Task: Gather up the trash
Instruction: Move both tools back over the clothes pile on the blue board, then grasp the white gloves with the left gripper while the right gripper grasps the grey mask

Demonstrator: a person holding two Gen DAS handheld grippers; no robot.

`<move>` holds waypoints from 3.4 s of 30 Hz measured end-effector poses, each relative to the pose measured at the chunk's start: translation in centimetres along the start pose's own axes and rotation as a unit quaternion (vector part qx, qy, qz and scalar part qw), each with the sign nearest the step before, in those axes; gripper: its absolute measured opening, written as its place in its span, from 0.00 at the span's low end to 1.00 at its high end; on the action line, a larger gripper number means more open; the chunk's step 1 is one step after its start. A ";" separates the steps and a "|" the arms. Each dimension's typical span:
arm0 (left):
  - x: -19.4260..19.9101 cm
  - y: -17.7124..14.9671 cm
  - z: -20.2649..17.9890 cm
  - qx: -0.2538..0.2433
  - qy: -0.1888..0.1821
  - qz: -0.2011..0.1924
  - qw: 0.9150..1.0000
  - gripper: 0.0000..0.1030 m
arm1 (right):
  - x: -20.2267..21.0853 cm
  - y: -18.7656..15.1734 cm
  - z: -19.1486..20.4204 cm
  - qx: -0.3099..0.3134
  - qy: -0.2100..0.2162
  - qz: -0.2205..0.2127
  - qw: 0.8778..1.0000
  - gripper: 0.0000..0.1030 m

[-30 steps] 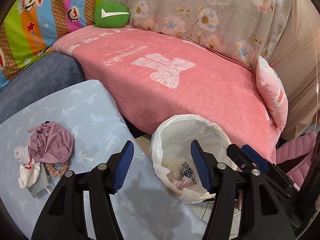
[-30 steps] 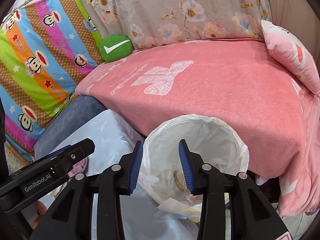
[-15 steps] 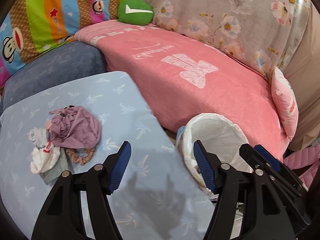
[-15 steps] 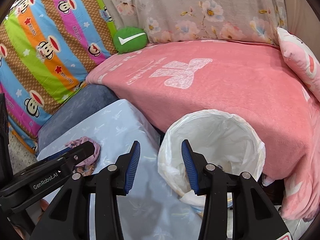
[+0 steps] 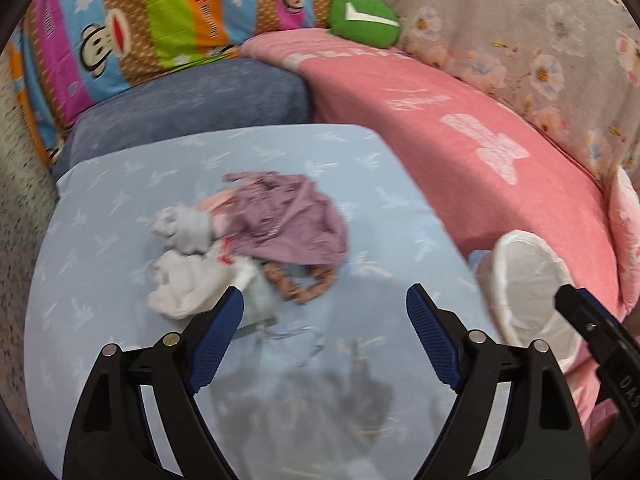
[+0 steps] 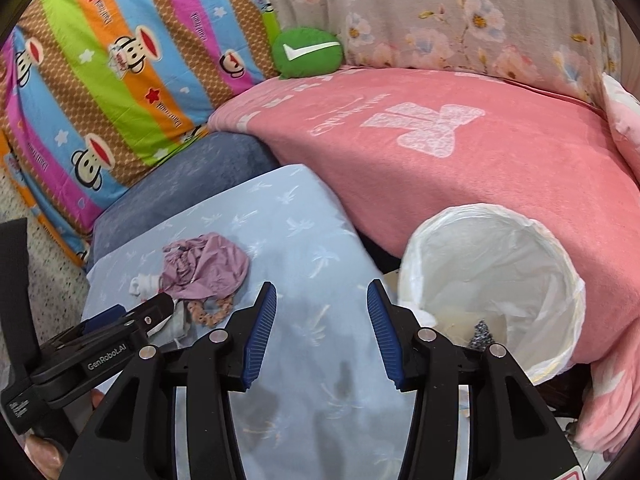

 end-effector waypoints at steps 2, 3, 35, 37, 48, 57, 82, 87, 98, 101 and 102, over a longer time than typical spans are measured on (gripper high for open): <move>-0.5 -0.4 1.9 0.013 0.012 0.007 1.000 0.78 | -0.7 -0.4 1.3 0.009 0.005 0.008 1.000 0.46; -0.7 -0.6 2.9 0.018 0.019 0.011 1.000 0.78 | -0.9 -0.6 1.8 0.012 0.008 0.011 1.000 0.46; -1.7 -0.7 12.1 0.058 0.005 0.018 0.998 0.04 | -11.4 -6.5 16.7 0.094 0.093 0.121 0.984 0.46; -1.4 -0.6 12.6 0.064 0.002 0.015 0.998 0.04 | -12.1 -7.0 17.3 0.095 0.102 0.130 0.982 0.46; -1.5 -1.5 13.7 0.073 0.005 0.023 0.997 0.04 | -15.2 -10.6 19.1 0.118 0.106 0.180 0.971 0.16; 0.0 -1.3 12.5 0.066 0.001 0.011 0.998 0.04 | -10.5 -7.5 17.6 0.104 0.118 0.125 0.980 0.02; 3.5 1.5 6.3 0.034 -0.026 -0.015 0.999 0.37 | 1.0 1.3 8.6 0.038 0.093 -0.019 0.995 0.02; 0.4 -2.3 10.3 0.084 0.014 0.027 0.996 0.66 | 0.5 0.2 9.3 0.039 0.101 -0.009 0.994 0.02; -5.3 -7.0 13.5 0.116 0.029 0.110 0.987 0.48 | -1.2 -2.0 11.4 0.056 0.101 0.017 0.993 0.02; -5.3 -7.4 12.9 0.103 0.026 0.112 0.988 0.29 | -1.2 -2.0 11.3 0.057 0.099 0.017 0.993 0.02; -5.2 -7.5 12.6 0.099 0.022 0.115 0.988 0.22 | -1.1 -2.1 11.2 0.056 0.099 0.017 0.993 0.02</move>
Point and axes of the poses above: each gripper's, at about its wrist camera, not at the fingertips, and x roughly against the way its jaws point, z to its left, y to its top, the point moved 6 cm from there along -x, roughly the way its jaws point, and after that the axes turned 1 degree about -y, right-handed, at the moved point
